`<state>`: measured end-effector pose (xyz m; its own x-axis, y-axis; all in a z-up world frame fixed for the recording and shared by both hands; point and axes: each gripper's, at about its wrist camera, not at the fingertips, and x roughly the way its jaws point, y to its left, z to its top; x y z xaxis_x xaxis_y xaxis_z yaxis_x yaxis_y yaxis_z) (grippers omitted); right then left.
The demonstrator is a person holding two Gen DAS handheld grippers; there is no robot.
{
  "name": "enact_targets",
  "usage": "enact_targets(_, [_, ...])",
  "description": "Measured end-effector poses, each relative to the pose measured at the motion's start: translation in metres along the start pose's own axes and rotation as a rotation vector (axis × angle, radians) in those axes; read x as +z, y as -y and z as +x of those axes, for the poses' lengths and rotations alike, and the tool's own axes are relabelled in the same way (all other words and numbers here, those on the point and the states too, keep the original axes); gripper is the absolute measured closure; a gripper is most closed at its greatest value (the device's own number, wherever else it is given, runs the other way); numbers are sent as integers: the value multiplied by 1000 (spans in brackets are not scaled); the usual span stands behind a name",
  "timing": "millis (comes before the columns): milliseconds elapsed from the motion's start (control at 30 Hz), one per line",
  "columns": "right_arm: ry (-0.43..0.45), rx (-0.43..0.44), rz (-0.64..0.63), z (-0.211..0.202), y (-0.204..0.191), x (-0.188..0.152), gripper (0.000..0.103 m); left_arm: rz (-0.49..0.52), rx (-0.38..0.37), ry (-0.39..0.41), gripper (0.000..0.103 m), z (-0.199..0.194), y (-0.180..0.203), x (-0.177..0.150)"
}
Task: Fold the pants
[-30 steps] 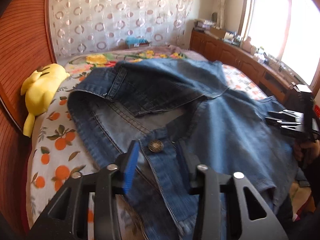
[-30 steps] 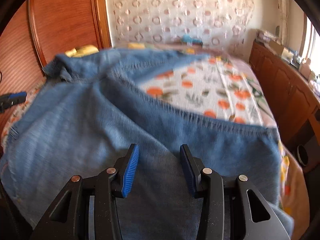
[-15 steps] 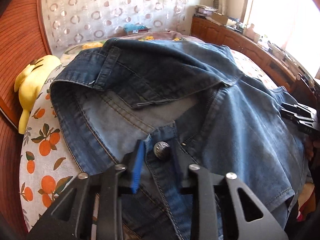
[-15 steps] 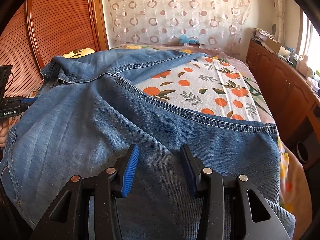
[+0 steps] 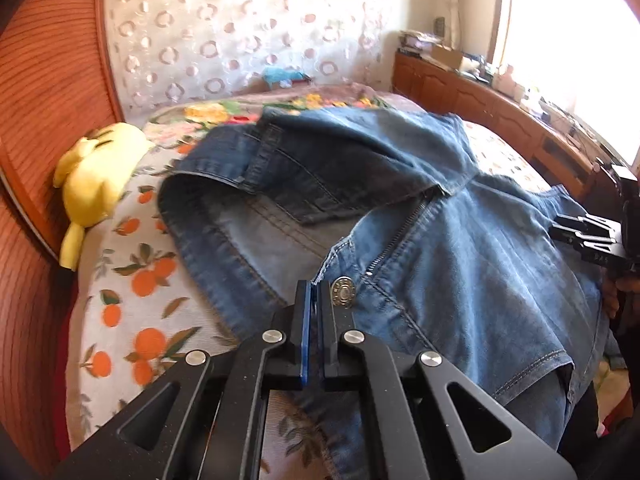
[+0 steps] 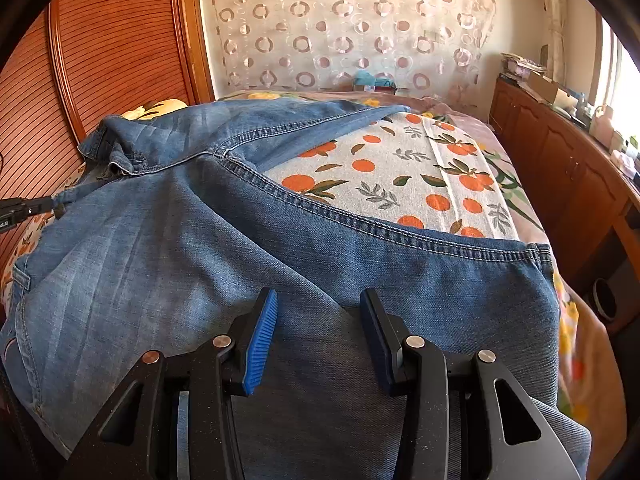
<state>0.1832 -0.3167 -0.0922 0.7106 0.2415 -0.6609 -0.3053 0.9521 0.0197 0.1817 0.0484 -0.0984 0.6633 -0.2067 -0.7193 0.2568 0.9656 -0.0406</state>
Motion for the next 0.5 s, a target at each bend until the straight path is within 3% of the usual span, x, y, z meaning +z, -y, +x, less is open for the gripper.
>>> enact_targets(100, [0, 0, -1, 0, 0, 0, 58, -20, 17, 9, 103, -6, -7, -1])
enact_targets(167, [-1, -2, -3, 0, 0, 0, 58, -37, 77, -6, 103, -3, -15, -5])
enact_targets(333, [-1, -1, -2, 1, 0, 0, 58, -58, 63, -22, 102, 0, -24, -14])
enact_targets(433, [-2, -2, -2, 1, 0, 0, 58, -64, 47, -1, 94, -1, -22, -8])
enact_targets(500, [-2, -3, -3, 1, 0, 0, 58, -70, 18, 3, 82, 2, -22, -2])
